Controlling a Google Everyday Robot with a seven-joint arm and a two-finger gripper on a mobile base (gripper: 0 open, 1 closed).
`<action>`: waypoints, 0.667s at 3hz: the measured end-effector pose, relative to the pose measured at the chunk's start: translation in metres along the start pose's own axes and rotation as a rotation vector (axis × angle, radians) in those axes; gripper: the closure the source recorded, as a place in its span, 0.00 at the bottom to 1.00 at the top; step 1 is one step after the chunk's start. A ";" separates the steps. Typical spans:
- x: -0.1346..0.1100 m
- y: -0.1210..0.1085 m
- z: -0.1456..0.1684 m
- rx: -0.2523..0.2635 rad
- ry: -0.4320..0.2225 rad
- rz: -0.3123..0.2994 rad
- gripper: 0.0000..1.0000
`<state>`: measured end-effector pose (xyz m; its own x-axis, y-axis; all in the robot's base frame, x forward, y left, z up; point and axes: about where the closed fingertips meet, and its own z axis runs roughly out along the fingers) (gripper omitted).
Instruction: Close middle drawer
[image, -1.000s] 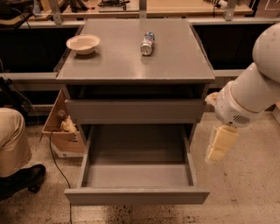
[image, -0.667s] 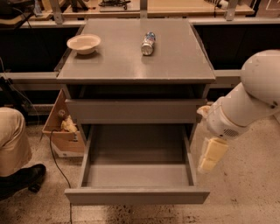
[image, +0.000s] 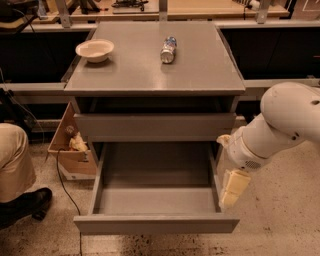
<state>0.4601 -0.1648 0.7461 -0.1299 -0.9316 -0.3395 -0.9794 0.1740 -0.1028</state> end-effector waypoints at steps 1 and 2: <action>0.005 0.006 0.024 -0.002 -0.025 0.025 0.00; 0.018 0.010 0.076 -0.016 -0.048 0.067 0.00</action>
Offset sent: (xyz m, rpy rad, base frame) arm 0.0062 0.0141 -0.1460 0.1053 0.0500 -0.0999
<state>0.4598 -0.1555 0.6683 -0.1879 -0.9015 -0.3898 -0.9711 0.2300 -0.0637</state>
